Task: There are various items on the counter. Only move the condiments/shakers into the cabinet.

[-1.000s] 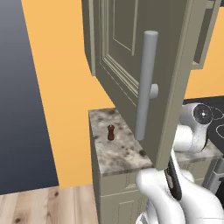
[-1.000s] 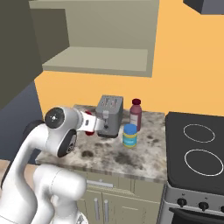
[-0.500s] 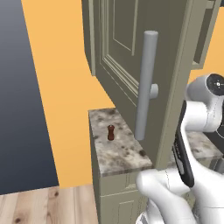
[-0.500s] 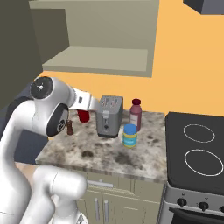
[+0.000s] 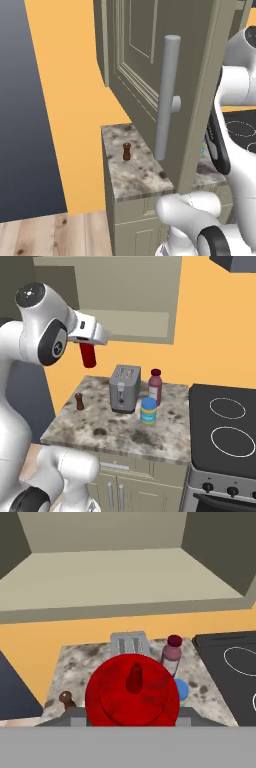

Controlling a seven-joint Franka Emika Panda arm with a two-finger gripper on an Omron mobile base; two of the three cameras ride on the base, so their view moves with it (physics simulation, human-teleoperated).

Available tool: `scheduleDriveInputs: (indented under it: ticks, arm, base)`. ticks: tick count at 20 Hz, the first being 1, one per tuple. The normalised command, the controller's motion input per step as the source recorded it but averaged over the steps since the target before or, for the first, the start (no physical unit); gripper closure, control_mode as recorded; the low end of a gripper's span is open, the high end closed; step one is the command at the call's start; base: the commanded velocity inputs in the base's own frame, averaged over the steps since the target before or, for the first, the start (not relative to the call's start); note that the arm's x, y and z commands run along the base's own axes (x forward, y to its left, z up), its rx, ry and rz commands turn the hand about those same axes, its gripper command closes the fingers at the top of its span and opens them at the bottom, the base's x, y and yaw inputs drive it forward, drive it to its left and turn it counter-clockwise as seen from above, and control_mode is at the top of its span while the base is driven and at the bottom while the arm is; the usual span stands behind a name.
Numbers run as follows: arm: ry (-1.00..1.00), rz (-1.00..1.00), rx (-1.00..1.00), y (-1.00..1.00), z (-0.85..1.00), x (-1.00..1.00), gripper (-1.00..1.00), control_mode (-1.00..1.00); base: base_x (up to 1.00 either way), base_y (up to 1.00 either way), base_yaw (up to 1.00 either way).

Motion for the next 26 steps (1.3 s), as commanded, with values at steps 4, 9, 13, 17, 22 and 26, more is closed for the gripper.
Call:
scheduleDriveInputs:
  ticks: [4,9,13,17,22,26]
  arm:
    - [-0.21,0.0,-0.04,0.08,0.12,-0.04,1.0,-1.0]
    - [-0.51,0.0,-0.04,0.0,0.31,-0.05,1.0,-1.0]
    - [-0.47,0.0,0.0,0.0,0.03,0.0,1.0,-1.0]
    - [-0.01,0.0,0.0,0.0,0.04,0.07,1.0,-1.0]
    - [-0.1,0.0,0.0,0.0,0.32,0.05,1.0,-1.0]
    - [-0.11,0.0,0.0,0.0,0.39,0.02,1.0,-1.0]
  base:
    - [0.0,0.0,0.0]
    - [0.0,0.0,0.0]
    - [0.0,0.0,0.0]
    - [0.0,0.0,0.0]
    - [0.0,0.0,0.0]
    - [0.0,0.0,0.0]
